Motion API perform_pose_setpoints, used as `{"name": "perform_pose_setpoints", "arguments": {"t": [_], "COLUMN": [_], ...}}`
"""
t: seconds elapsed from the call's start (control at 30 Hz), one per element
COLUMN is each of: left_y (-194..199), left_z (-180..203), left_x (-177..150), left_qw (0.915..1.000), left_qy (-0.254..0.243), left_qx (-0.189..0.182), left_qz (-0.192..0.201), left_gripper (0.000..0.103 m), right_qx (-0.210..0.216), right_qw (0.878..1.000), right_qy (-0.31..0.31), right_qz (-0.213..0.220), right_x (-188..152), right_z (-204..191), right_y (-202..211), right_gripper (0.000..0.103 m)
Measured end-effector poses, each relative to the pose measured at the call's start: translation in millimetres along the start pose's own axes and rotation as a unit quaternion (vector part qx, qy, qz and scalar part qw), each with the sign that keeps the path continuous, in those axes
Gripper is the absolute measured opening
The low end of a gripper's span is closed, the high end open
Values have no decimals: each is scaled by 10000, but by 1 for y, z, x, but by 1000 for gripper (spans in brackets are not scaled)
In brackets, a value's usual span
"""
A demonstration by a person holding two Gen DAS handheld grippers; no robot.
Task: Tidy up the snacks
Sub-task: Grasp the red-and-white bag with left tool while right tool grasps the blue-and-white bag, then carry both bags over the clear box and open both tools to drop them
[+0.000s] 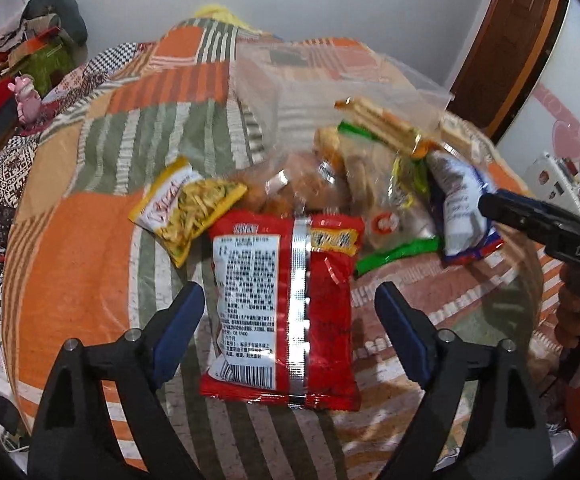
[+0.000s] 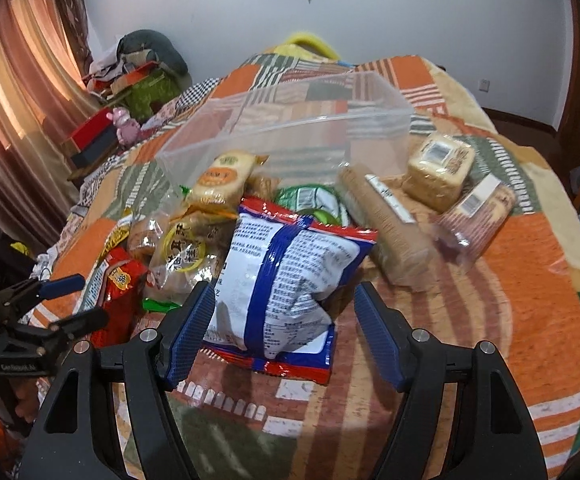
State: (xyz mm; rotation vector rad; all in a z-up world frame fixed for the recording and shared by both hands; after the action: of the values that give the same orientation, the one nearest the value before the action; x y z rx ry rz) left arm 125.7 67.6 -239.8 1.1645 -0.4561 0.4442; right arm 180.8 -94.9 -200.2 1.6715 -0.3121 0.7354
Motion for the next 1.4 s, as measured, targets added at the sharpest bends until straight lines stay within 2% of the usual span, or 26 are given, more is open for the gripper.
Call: {"name": "perform_pose_setpoints", "arguments": {"t": [0.13,0.17,0.37,0.57,0.67,0.9,1.1,1.4], "left_y": [-17,-21,-29,-25,-23,3,28,44], "left_z": [-6,-8,-16,-13,-9,11,25,42], "left_x": [-7,-8,-8,-6,-4,11,41,90], "left_qw": [9996,9995,9995,9997,9998,9989,9959,9907], "left_qy": [53,60,125,5,-63,-350,-487,-632], "left_qx": [128,167,228,222,126,159,189,188], "left_qz": [-229,-253,-203,-138,-127,287,745,1193], "left_gripper": [88,88,86,66,65,65,65,65], "right_qx": [40,52,62,75,64,-19,-40,-132], "right_qw": [9999,9998,9994,9997,9999,10000,9995,9956], "right_qy": [50,57,84,2,-11,38,-5,-63], "right_qz": [-157,-201,-316,-244,-160,63,323,925], "right_x": [-2,-2,-5,-6,-5,-1,9,45], "right_z": [-6,-8,-10,-5,-1,1,3,11], "right_y": [-12,-14,-26,-25,-19,-4,12,40], "right_gripper": [70,73,78,68,61,52,51,51]}}
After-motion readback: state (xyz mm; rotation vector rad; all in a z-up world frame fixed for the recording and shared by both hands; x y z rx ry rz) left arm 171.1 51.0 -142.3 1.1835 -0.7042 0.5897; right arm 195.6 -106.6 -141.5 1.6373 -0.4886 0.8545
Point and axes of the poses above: each gripper's, at about its wrist camera, not at the fingertips, and y roughly against the way its jaws point, z to its right, x to its top, the point moved 7 cm from there along -y, roughly the way its jaws point, and after that the axes turned 12 degrees about -x, right-handed, at the moved point
